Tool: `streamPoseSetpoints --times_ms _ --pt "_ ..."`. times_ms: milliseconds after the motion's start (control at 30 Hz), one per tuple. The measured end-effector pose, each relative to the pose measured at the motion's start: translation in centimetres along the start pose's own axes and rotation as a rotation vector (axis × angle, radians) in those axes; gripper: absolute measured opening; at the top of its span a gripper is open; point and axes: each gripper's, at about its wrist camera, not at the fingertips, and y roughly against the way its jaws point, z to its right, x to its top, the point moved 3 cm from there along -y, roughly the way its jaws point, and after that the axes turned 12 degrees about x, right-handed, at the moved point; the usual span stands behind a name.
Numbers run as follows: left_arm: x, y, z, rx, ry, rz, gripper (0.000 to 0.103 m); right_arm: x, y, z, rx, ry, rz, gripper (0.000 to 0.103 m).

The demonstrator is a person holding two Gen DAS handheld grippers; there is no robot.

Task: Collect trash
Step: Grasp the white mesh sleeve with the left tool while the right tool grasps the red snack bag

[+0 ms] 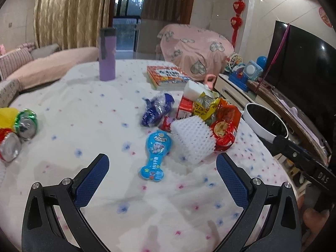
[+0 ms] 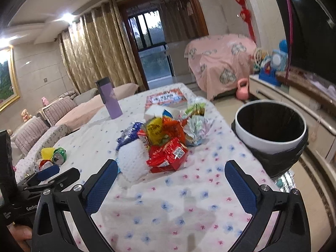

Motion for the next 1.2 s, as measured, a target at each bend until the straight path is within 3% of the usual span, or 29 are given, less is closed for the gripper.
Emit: streamPoseSetpoints --times_ms 200,267,333,500,600,667,700,733,833,1000,1200 --pt "0.9 -2.4 1.6 -0.051 -0.020 -0.060 0.098 0.2 -2.5 2.1 0.042 -0.083 -0.058 0.082" --pt "1.1 -3.4 2.2 -0.076 -0.020 -0.094 0.084 0.3 -3.8 3.0 0.066 -0.135 -0.089 0.073" --pt "1.3 -4.7 2.6 -0.093 -0.022 -0.128 0.080 0.3 -5.1 3.8 0.081 -0.174 -0.121 0.065" --pt "1.4 -7.3 3.3 -0.135 0.001 -0.205 0.075 0.4 -7.8 4.7 0.130 -0.234 -0.173 0.065" --pt "1.4 -8.4 3.8 -0.165 -0.002 -0.234 0.064 0.2 -9.3 5.2 0.149 -0.265 -0.201 0.065" --pt "1.3 -8.8 4.3 -0.191 -0.009 -0.248 0.045 0.1 -10.0 5.4 0.167 -0.277 -0.216 0.064" --pt "1.2 -9.0 4.7 -0.213 -0.015 -0.256 0.038 0.0 -10.3 5.5 0.177 -0.282 -0.224 0.058" --pt "1.1 -9.0 5.0 -0.235 -0.021 -0.263 0.024 -0.1 -10.5 5.5 0.188 -0.284 -0.229 0.045" --pt "0.8 -8.5 5.6 -0.255 -0.041 -0.258 0.012 -0.3 -10.2 5.3 0.212 -0.281 -0.232 0.019" --pt "0.8 -6.7 6.0 -0.280 -0.065 -0.232 0.011 -0.6 -8.2 5.0 0.227 -0.253 -0.222 0.011" --pt "1.2 -4.7 7.6 -0.324 -0.099 -0.210 0.011 -1.3 -4.6 5.7 0.214 -0.256 -0.194 0.011"
